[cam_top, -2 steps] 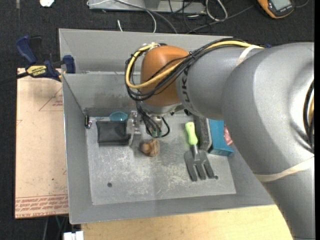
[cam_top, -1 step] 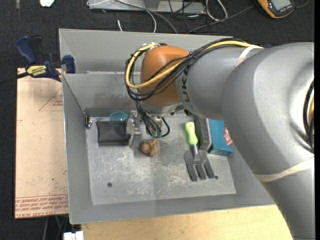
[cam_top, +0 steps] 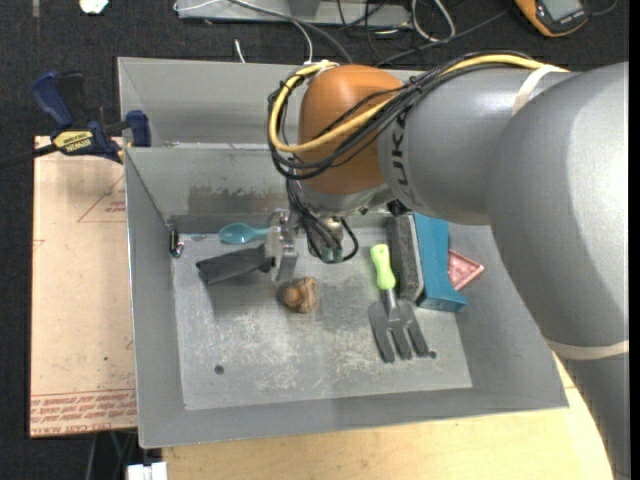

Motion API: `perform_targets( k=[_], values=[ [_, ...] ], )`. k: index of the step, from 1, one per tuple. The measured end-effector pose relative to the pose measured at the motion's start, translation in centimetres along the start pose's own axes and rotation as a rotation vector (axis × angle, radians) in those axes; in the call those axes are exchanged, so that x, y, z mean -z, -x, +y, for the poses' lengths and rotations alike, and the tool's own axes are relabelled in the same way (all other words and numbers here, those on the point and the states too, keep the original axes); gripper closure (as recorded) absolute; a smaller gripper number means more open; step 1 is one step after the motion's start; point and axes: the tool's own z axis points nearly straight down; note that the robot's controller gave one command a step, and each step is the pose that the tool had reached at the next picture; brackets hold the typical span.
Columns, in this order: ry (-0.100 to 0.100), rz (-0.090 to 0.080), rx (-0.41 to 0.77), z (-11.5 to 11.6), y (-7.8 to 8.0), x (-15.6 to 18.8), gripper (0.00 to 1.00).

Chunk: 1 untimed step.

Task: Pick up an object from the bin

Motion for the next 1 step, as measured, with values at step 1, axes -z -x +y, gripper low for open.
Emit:
perform_targets(
  k=[1],
  values=[
    [0.001,0.002,0.001,-0.09,-2.00,7.57,1.00]
  ],
)
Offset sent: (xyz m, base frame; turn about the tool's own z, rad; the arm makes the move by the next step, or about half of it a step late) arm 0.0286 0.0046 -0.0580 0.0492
